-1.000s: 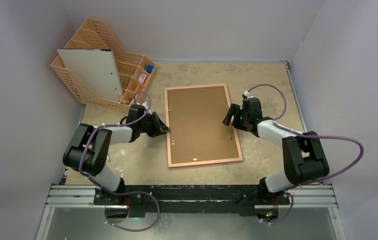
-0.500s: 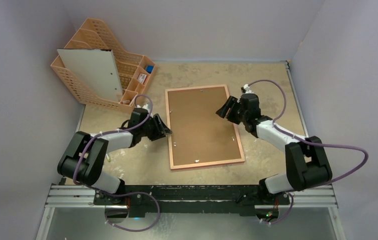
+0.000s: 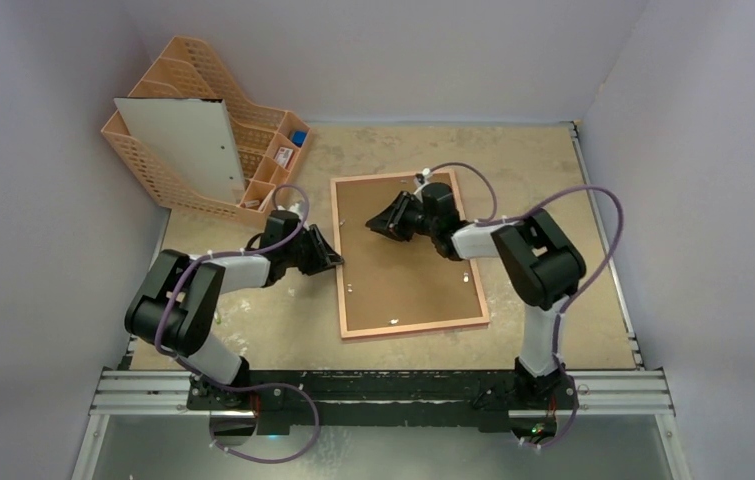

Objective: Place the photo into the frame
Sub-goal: Turn over the photo frame item on the photo frame, then install the photo frame at the center of the board.

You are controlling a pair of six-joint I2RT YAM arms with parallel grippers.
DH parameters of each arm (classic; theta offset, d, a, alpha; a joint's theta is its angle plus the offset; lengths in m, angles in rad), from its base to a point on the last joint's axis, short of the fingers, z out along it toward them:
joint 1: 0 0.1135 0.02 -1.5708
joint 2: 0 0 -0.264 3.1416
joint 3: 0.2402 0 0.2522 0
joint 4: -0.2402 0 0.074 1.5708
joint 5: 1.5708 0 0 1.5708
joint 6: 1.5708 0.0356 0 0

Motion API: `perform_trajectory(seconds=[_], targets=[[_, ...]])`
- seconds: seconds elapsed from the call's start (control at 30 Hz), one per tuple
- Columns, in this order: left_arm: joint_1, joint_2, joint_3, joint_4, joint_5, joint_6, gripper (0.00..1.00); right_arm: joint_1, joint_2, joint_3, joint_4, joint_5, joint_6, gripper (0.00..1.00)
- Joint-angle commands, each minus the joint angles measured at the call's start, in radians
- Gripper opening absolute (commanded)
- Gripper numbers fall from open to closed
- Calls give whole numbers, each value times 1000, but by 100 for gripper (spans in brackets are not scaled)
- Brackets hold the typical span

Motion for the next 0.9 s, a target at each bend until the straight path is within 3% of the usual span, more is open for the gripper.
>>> perform_trajectory(seconds=[0.0,0.37,0.87], targets=[[-2,41,6,-48,-28,17,24,45,90,113,76,12,107,29],[-2,52,16,-67,-19,27,22,106,245,296,-62,93,108,24],[-2,30,14,-84,-15,32,21,119,332,459,-236,179,88,4]])
